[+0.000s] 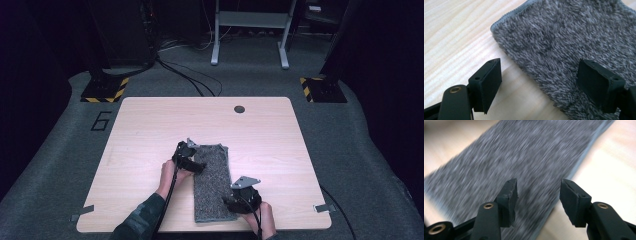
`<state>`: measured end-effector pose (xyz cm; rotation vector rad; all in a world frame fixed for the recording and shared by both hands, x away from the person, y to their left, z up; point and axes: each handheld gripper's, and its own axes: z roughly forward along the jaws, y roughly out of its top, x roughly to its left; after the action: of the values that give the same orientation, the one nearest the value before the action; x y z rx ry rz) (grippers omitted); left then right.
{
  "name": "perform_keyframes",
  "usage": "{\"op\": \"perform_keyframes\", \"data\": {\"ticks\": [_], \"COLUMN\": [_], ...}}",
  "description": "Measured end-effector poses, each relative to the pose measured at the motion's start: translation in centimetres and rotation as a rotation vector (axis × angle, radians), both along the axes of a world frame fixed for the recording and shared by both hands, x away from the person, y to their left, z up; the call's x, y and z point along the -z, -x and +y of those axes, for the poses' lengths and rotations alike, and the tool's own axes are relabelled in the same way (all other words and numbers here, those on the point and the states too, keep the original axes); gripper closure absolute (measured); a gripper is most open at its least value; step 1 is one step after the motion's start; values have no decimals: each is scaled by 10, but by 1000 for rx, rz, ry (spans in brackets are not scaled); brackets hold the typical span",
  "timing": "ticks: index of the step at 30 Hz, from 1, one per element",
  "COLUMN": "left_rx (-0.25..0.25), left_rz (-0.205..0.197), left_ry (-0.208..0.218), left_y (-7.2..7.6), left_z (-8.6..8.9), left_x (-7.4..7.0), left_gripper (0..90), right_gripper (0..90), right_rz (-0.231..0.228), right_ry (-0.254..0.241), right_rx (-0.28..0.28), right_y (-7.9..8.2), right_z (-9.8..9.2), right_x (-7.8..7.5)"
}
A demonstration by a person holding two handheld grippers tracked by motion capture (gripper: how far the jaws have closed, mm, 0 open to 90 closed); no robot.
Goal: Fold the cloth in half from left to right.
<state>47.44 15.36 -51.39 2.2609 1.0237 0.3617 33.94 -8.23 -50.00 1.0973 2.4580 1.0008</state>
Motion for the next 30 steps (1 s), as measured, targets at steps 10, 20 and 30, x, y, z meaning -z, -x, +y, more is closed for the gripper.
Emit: {"op": "perform_keyframes", "data": {"ticks": [10,20,30], "left_rx": [-71,-130,-129], "left_rz": [-18,14,4], "left_ry": [36,20,33], "left_y": [-24,-49,-48], "left_z": [13,19,15], "left_x": [-9,-5,-4], "left_gripper": [197,202,264], "right_gripper": [460,492,526], "right_rz": [-18,1,35], "right_ry": [-32,92,28], "right_rx": [86,220,195], "right_y": [-100,-170,-179], "right_z": [5,23,17], "right_x": [-19,1,6]}}
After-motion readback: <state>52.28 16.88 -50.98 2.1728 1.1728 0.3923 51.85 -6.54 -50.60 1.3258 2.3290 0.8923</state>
